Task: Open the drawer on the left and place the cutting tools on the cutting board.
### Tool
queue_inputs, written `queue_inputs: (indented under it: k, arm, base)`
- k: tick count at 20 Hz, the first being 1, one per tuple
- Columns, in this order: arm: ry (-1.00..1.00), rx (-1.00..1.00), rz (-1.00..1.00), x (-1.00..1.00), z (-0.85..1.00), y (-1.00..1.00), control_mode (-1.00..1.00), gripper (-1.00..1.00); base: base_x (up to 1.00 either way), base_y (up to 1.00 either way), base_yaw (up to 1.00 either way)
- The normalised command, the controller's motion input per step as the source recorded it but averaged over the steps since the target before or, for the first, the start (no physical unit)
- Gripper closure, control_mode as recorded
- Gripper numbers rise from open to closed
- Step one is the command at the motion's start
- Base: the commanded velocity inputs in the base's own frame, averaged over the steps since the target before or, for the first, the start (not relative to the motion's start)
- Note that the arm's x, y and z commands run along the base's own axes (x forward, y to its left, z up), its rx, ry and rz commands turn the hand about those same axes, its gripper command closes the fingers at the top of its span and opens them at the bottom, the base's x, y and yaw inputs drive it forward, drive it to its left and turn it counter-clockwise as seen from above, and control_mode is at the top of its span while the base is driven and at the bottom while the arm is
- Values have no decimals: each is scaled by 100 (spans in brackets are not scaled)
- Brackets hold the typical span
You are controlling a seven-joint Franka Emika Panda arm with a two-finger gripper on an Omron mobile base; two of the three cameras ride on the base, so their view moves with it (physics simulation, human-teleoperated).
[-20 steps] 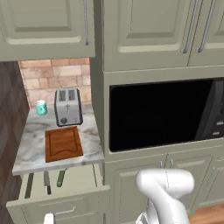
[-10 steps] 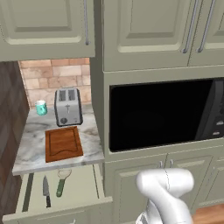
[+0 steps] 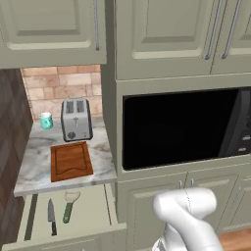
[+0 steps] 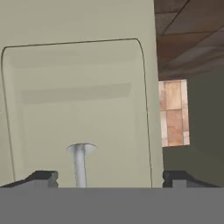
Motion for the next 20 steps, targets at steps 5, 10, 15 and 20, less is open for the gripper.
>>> queue_inputs:
  k: [5,10,15,20]
  arm:
    - [15,16,0,-53,82,0,-100,-100]
    - [6,21,-1,1,100,0,-100,-100]
    - [6,17,-7,42,97,-2,-100,-100]
    - [9,11,-10,67,58,0,-100,-100]
  base:
    - [0,0,0]
    - [0,0,0]
    - [0,0,0]
    - [0,0,0]
